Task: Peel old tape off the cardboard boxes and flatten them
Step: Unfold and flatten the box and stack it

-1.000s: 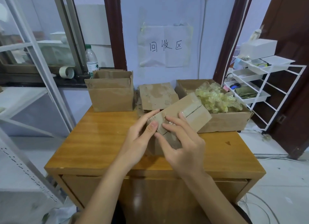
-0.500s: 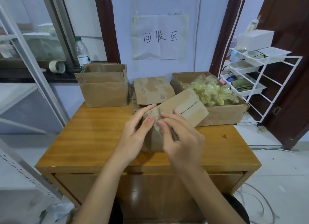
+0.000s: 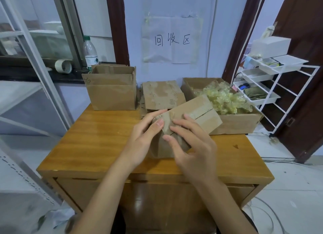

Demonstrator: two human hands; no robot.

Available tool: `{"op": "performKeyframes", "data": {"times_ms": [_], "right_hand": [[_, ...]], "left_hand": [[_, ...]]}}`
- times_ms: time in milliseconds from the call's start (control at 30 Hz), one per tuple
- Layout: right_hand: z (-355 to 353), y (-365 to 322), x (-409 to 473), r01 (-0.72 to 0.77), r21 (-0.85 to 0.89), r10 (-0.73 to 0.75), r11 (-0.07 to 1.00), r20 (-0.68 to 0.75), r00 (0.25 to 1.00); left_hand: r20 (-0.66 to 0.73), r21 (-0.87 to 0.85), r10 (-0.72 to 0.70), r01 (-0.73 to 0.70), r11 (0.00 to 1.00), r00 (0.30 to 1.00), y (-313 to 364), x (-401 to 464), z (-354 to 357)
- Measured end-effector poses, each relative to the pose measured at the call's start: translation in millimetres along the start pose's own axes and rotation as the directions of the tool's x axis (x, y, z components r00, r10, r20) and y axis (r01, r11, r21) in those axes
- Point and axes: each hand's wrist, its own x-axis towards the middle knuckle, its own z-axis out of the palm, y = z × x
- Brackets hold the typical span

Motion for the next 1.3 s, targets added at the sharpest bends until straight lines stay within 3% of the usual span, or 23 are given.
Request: {"op": "performKeyframes", "data": {"times_ms": [267, 500, 867, 1100, 1300], "right_hand": [[15, -14, -5, 0.034, -0.093, -0.052, 0.995, -0.195, 0.979], [10, -26, 4, 0.061, -0.255, -0.102, 0.965, -0.149, 0.984], [7, -18, 7, 0.073, -0.277, -0.100, 0.958, -0.082, 0.992], [-7, -11, 6, -0.063, -0.079, 0.059, 0.995, -0.051, 0.997], [-10, -5, 0, -0.054, -0.016, 0.054, 0.998, 0.006, 0.999]], "left_hand": [[-0.012, 0.027, 0.004, -0.004, 1.000, 1.000, -5, -1, -1], [-0.035, 0.021, 0.009, -0.008, 1.000, 0.999, -5, -2, 1], [-0.024, -0.004, -0.032, 0.032, 0.999, 0.999, -4, -7, -6], [-0.018, -0.038, -0.043, 0.042, 0.998, 0.999, -4, -7, -4], [-0.019, -0.059, -0.025, 0.024, 0.998, 0.999, -4, -5, -5]]}}
